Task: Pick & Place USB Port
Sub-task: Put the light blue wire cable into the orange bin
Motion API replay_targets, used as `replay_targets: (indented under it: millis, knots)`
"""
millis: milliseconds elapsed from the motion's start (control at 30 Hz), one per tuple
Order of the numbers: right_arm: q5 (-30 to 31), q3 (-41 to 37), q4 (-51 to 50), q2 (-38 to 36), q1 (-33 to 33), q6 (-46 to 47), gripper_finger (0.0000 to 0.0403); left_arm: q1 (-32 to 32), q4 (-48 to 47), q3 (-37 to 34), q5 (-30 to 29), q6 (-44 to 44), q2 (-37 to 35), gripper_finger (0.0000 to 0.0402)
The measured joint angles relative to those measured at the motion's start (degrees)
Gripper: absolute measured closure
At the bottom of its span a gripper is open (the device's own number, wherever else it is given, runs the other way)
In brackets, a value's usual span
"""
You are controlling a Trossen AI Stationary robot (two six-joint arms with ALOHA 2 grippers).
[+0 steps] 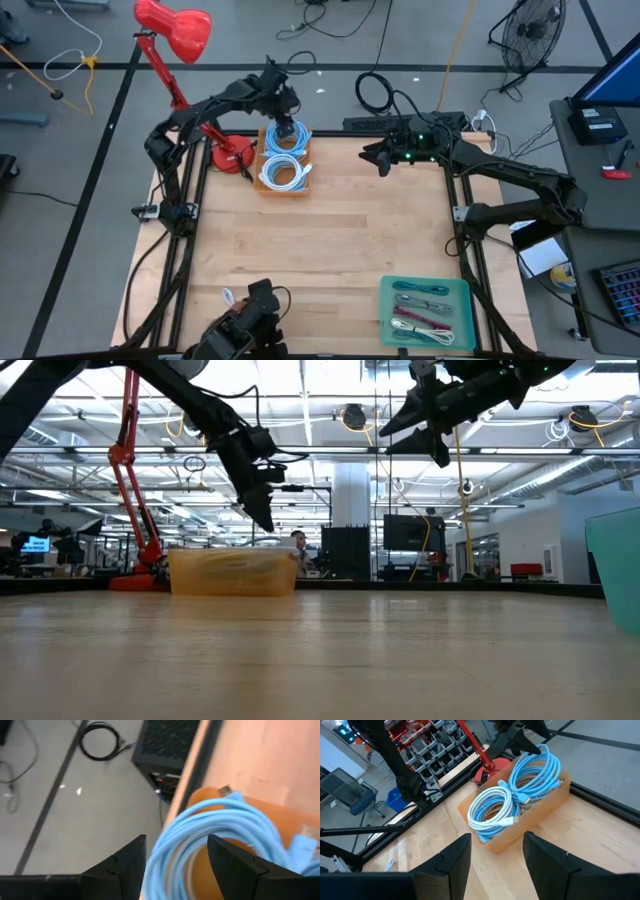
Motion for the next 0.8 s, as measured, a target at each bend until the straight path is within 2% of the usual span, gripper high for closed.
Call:
replay_targets:
  millis: [367,800]
  knots:
    - [-0.15,-0.02,-1.95,0.0,0.0,-1.08,0.0234,0.11,0.81,0.04,-1.95,1.82,0.14,0.0188]
    - [-0.39,-0.04,-5.18,0.02,-0.09,-2.04,0.0234,-1.16,-0.25,0.07,-2.07,1.34,4.95,0.0197]
